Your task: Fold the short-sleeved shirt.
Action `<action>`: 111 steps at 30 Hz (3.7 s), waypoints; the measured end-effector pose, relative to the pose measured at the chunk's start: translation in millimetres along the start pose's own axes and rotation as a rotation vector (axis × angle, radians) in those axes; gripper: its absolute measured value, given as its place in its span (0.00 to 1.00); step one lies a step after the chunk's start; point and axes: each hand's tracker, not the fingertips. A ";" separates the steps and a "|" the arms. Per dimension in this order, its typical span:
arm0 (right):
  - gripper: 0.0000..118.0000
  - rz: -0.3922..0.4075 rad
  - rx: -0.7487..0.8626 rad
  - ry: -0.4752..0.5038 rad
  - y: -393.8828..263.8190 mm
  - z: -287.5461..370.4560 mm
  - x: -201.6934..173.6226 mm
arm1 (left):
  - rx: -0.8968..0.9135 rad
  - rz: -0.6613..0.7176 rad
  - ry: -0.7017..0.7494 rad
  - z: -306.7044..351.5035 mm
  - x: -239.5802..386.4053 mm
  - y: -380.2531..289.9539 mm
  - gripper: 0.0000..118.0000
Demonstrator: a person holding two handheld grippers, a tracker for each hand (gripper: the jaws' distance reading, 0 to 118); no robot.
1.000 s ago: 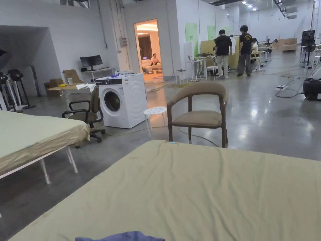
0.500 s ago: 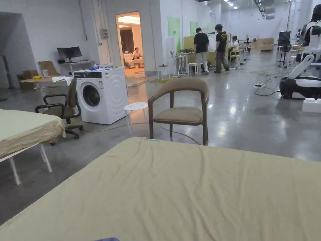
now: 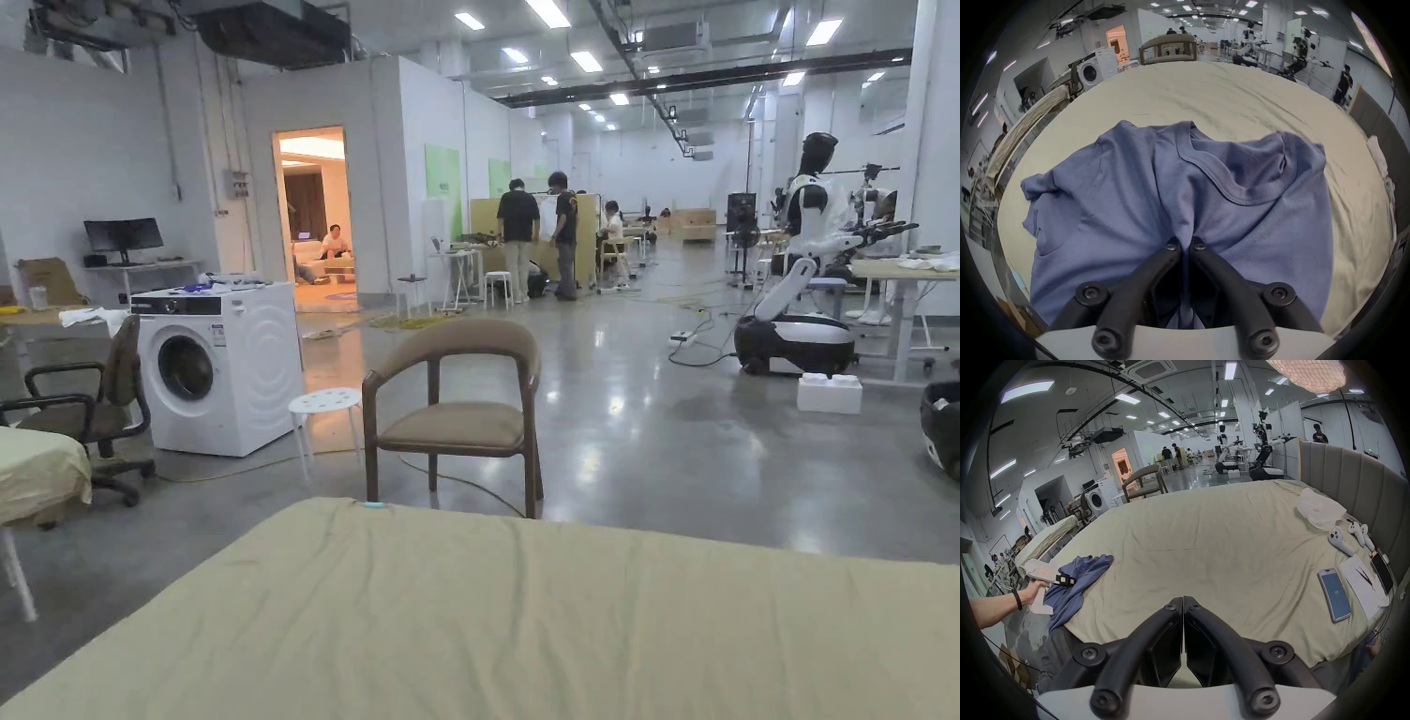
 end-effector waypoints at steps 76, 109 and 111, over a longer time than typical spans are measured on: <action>0.00 0.016 0.370 -0.144 32.6 79.5 38.5 | 0.779 -0.135 -0.296 346.9 198.4 -56.2 0.00; 0.00 -0.163 0.067 -0.357 -36.1 74.9 108.1 | 0.051 -0.138 -0.260 -37.1 271.4 54.0 0.01; 0.00 -0.156 0.062 -0.346 -29.6 69.5 110.6 | 0.037 -0.160 -0.246 -42.0 277.6 52.5 0.00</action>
